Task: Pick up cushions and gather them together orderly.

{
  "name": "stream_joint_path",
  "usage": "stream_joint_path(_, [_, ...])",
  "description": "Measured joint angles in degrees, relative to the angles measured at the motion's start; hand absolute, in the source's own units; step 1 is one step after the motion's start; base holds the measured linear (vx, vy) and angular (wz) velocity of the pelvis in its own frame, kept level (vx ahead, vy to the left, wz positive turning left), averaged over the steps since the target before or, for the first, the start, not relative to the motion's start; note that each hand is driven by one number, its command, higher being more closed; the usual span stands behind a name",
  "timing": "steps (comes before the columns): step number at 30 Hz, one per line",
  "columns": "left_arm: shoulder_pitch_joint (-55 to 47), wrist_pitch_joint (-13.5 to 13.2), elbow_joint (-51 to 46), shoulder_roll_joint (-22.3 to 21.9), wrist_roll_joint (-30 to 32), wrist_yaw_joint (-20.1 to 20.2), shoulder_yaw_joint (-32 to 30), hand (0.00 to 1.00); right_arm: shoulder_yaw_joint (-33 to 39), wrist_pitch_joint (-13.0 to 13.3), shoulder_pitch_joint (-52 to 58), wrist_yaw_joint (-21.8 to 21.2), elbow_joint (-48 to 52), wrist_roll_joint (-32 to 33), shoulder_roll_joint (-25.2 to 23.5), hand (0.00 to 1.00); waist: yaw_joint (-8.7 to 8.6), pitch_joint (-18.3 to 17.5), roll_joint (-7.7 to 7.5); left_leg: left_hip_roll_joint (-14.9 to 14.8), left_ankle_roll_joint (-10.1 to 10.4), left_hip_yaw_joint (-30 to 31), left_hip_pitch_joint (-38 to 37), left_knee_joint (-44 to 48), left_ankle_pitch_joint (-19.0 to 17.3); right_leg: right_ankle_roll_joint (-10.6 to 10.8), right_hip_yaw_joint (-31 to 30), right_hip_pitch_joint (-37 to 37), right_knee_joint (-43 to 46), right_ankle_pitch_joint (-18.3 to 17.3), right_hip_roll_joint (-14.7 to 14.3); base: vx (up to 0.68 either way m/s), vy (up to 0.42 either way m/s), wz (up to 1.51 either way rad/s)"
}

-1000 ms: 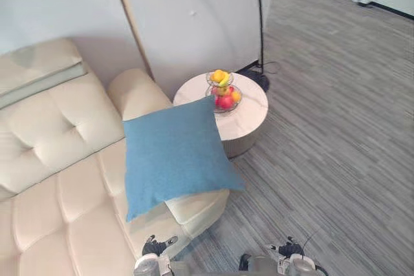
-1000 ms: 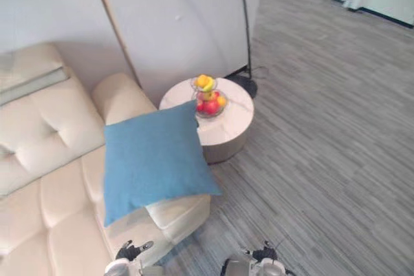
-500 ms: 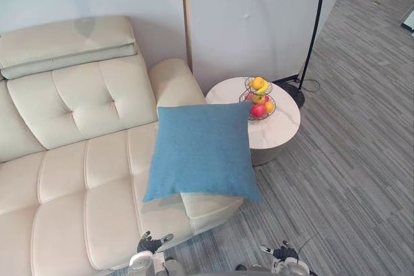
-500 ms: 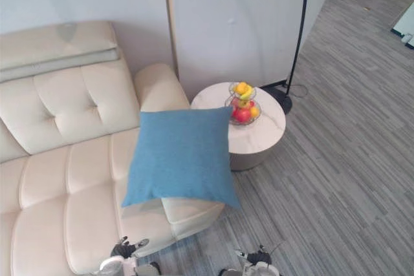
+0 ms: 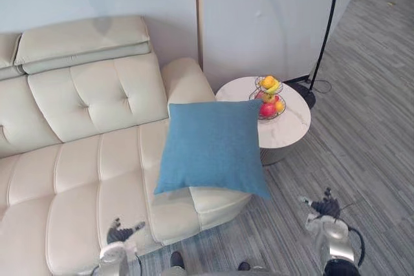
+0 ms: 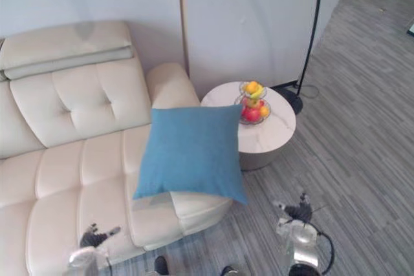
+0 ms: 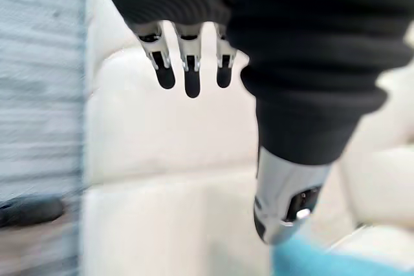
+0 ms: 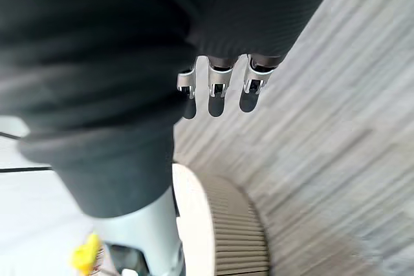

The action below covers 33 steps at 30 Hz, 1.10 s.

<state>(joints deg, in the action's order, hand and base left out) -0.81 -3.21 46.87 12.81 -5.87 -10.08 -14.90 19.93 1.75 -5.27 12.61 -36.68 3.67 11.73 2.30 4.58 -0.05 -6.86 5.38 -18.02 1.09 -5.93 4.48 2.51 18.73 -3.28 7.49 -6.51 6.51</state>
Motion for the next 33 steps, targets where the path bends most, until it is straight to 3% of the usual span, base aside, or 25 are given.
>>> stream_joint_path(5, [4.6, -0.4, -4.6, 1.3, -3.1, -1.2, 0.8, 0.00, -3.5, 0.1, -6.6, 1.0, 0.0, 2.2, 0.1, 0.00, 0.27, 0.7, 0.47, 0.4, -0.1, 0.7, 2.5, 0.0, 0.1, -0.1, 0.4, -0.9, -2.1, 1.1, -0.1, 0.13, -0.002, 0.06])
stream_joint_path(15, [23.3, -1.5, -7.8, 2.9, -7.3, -4.6, 9.3, 0.00, -12.2, 0.5, -23.2, 2.8, -0.2, 6.1, 0.8, 0.00, 1.04, 7.7, -0.03, 0.2, -0.8, 1.4, 9.3, 2.4, 0.6, -0.9, -0.8, -6.0, -1.7, 1.6, 0.0, 0.03, -0.001, 0.06])
stream_joint_path(19, [28.6, -1.6, -6.7, 2.3, -7.9, -5.1, 13.6, 0.00, -14.6, 0.5, -26.0, 4.2, -0.2, 6.6, 0.0, 0.00, 1.12, 8.6, -0.12, -0.9, -0.8, 1.4, 12.0, 4.5, 0.6, -0.9, -2.3, -9.4, 1.8, 1.5, -0.1, 0.03, -0.013, 0.00])
stream_joint_path(21, [31.8, -1.5, -4.3, 0.9, -7.8, -5.7, 16.9, 0.00, -16.6, 0.5, -27.3, 4.7, -0.3, 6.6, -0.9, 0.00, 0.84, 10.5, 0.09, -2.7, -0.8, 1.2, 12.3, 6.4, 0.6, -0.9, -3.0, -12.6, 8.8, 1.3, -0.1, 0.04, -0.052, -0.12])
stream_joint_path(23, [35.0, -1.4, -3.0, -0.3, -7.8, -6.0, 18.3, 0.00, -18.3, 0.5, -28.9, 5.0, -0.2, 7.1, -1.3, 0.00, 1.00, 11.8, -0.03, -4.0, -0.8, 1.2, 13.8, 8.1, 0.5, -0.4, -4.7, -18.4, 11.8, -1.0, -0.4, -0.05, -0.120, -0.07])
stream_joint_path(24, [37.1, -1.4, -2.4, -0.6, -7.7, -6.2, 18.6, 1.00, -18.5, 0.5, -29.6, 5.5, 0.1, 7.6, -2.7, 0.00, 0.22, 12.4, -1.72, -2.7, -0.3, 1.3, 15.2, 9.1, 0.0, -1.0, -4.5, -18.6, 6.9, 3.1, 0.7, -0.06, -0.152, 0.15])
stream_joint_path(25, [37.4, -1.4, -2.4, -0.9, -7.7, -6.3, 18.7, 1.00, -18.5, 0.5, -29.8, 5.6, 0.1, 7.6, -2.8, 0.00, 0.09, 12.4, -1.61, -2.8, -0.2, 1.3, 15.6, 9.2, -0.2, -1.1, -4.3, -18.5, 6.3, 2.8, 0.5, 0.00, -0.110, 0.11])
stream_joint_path(26, [38.6, -1.6, -2.5, -1.4, -7.8, -6.8, 18.7, 1.00, -19.0, 0.5, -31.1, 5.8, 0.1, 7.6, -2.9, 1.00, 0.50, 13.3, -0.92, -3.8, -0.1, 1.1, 17.1, 10.1, -0.4, -1.3, -4.4, -19.5, 5.8, 2.9, -0.4, 0.01, -0.110, -0.12])
stream_joint_path(33, [39.6, -1.6, -5.0, -1.2, -10.7, -8.6, 19.4, 1.00, -21.0, -0.1, -30.6, 6.4, 5.0, 8.9, -2.5, 1.00, 0.79, 14.1, -0.40, -4.9, -0.1, 1.0, 18.2, 12.1, -0.4, -1.3, -4.1, -19.7, 7.0, 2.9, -1.0, 0.01, -0.042, 0.04])
